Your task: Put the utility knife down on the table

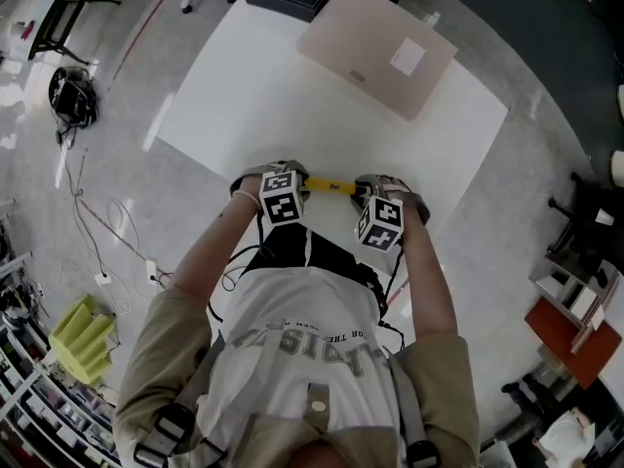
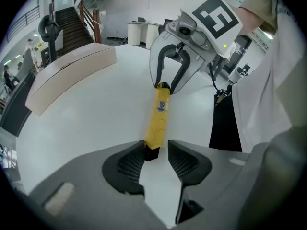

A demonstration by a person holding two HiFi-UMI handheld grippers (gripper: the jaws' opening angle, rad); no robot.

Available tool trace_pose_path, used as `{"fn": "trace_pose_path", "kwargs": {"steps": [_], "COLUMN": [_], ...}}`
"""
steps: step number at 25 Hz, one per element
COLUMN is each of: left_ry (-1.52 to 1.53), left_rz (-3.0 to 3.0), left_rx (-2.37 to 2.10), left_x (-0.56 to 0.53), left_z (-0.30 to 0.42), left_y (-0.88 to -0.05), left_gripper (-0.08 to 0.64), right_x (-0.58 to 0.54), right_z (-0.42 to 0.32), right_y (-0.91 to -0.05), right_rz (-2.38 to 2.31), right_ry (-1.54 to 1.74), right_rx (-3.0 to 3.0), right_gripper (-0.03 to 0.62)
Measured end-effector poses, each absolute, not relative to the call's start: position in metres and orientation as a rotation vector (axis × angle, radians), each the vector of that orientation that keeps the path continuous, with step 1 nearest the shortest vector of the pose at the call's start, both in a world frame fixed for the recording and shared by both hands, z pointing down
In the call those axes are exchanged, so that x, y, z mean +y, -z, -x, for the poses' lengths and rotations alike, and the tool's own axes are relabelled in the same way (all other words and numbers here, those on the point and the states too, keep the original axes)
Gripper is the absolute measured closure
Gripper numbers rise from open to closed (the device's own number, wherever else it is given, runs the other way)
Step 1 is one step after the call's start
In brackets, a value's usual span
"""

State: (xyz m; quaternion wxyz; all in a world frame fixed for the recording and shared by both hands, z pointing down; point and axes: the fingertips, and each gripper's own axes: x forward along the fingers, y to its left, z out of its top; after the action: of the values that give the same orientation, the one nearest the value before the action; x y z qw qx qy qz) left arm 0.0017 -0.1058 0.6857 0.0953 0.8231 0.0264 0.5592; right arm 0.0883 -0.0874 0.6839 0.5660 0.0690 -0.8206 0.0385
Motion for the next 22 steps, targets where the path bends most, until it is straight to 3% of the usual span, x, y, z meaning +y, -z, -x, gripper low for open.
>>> {"fn": "trace_pose_path", "kwargs": {"steps": [22], "left_ry": [-1.549], "left_rz": [-2.508], "left_rx": [-0.059], "left_x": [-0.1042], "left_z": [-0.0032], "left_y": [-0.6834], "left_gripper": [0.363], "right_x": [-0.0860], "right_z": [-0.0873], "right_y": [-0.6836], "right_rz": [-0.206], "right_ry": [-0.053], "right_rx": [-1.935], "right_gripper": [0.434]}}
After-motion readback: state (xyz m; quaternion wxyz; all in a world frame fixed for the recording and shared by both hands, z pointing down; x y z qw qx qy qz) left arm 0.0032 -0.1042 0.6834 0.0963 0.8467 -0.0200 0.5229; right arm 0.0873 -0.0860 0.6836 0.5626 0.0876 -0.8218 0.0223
